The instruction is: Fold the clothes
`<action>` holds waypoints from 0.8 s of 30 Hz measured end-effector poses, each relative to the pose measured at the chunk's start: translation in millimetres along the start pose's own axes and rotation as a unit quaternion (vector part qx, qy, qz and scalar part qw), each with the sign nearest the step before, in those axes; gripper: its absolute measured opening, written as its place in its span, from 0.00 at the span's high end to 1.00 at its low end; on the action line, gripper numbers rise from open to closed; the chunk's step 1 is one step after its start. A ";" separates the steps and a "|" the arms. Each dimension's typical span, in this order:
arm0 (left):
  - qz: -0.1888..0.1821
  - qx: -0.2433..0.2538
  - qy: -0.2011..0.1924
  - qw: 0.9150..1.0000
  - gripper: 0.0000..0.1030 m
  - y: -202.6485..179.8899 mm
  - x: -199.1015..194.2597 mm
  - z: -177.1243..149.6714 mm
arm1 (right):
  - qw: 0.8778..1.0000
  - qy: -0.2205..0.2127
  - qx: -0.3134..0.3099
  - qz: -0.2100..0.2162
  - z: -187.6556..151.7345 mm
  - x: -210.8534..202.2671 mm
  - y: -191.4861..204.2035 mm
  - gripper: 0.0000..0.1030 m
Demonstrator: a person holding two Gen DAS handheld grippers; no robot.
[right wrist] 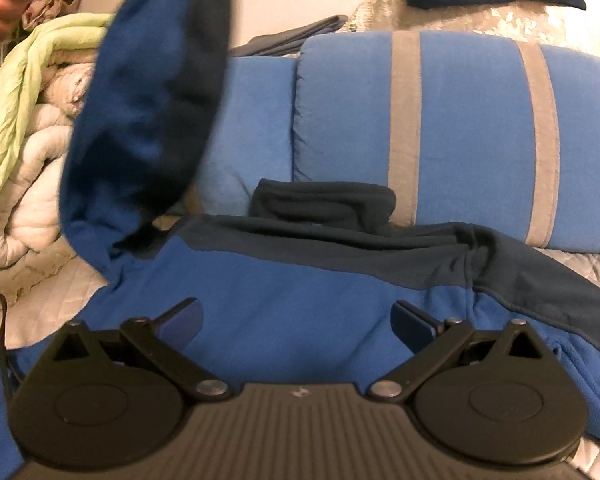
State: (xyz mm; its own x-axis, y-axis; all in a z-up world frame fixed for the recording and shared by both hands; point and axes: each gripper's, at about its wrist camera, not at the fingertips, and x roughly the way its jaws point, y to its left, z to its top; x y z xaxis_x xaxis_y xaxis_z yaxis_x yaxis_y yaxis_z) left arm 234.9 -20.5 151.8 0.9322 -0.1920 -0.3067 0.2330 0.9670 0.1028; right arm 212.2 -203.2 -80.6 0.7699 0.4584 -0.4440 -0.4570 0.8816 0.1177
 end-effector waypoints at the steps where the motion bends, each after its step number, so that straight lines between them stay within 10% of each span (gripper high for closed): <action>1: -0.011 -0.005 0.012 1.000 0.90 -10.3 8.0 -3.9 | 1.000 0.001 -0.003 0.001 -0.3 0.2 0.7 0.00; 4: -0.047 -0.021 0.056 0.997 0.80 -39.7 29.6 -16.3 | 1.000 0.007 -0.010 0.006 -0.9 1.8 2.1 0.00; 9: -0.070 -0.019 0.055 0.996 0.27 -52.7 30.9 -31.1 | 1.000 0.012 -0.011 0.006 -2.0 2.3 2.5 0.00; 24: 0.086 -0.044 0.100 0.990 0.20 71.9 5.5 -112.6 | 1.000 0.010 -0.002 -0.004 -2.3 4.1 0.0 0.00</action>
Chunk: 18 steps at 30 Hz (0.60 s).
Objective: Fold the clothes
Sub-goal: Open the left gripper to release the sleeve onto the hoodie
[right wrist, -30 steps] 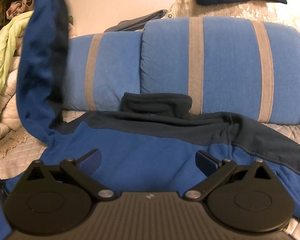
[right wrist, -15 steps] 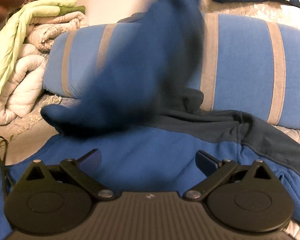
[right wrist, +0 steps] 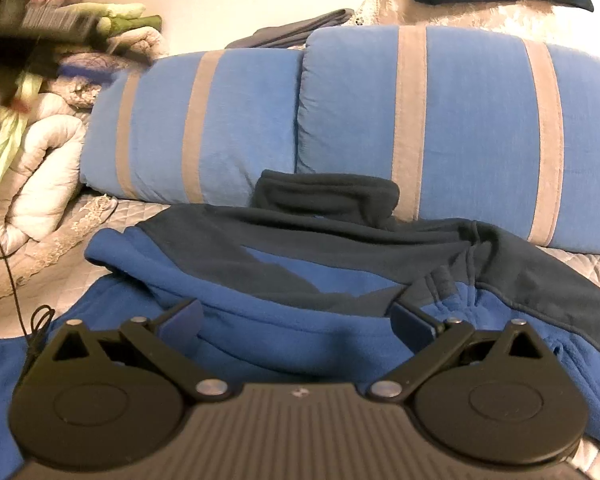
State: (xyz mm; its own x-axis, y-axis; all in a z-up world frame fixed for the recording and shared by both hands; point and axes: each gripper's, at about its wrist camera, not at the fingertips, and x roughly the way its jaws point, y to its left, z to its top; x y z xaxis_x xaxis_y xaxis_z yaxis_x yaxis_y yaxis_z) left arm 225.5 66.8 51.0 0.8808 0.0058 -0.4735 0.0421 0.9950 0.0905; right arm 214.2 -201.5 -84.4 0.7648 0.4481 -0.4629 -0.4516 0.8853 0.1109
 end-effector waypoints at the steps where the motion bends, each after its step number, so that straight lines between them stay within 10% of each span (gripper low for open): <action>1: 0.011 -0.008 0.006 1.000 0.20 10.3 0.0 -7.1 | 1.000 0.000 0.002 -0.001 0.0 -0.1 -0.9 0.00; 18: 0.109 -0.233 0.036 0.966 0.20 81.3 8.4 -124.2 | 0.999 0.009 -0.045 -0.005 14.8 -11.7 1.1 0.00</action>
State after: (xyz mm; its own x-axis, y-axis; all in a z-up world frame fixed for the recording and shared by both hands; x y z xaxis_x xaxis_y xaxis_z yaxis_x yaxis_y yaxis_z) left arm 177.8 160.1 -54.4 0.8094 0.2104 -0.5483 -0.3719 0.9062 -0.2012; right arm 211.6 -204.0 -65.9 0.7619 0.4361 -0.4788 -0.4839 0.8747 0.0267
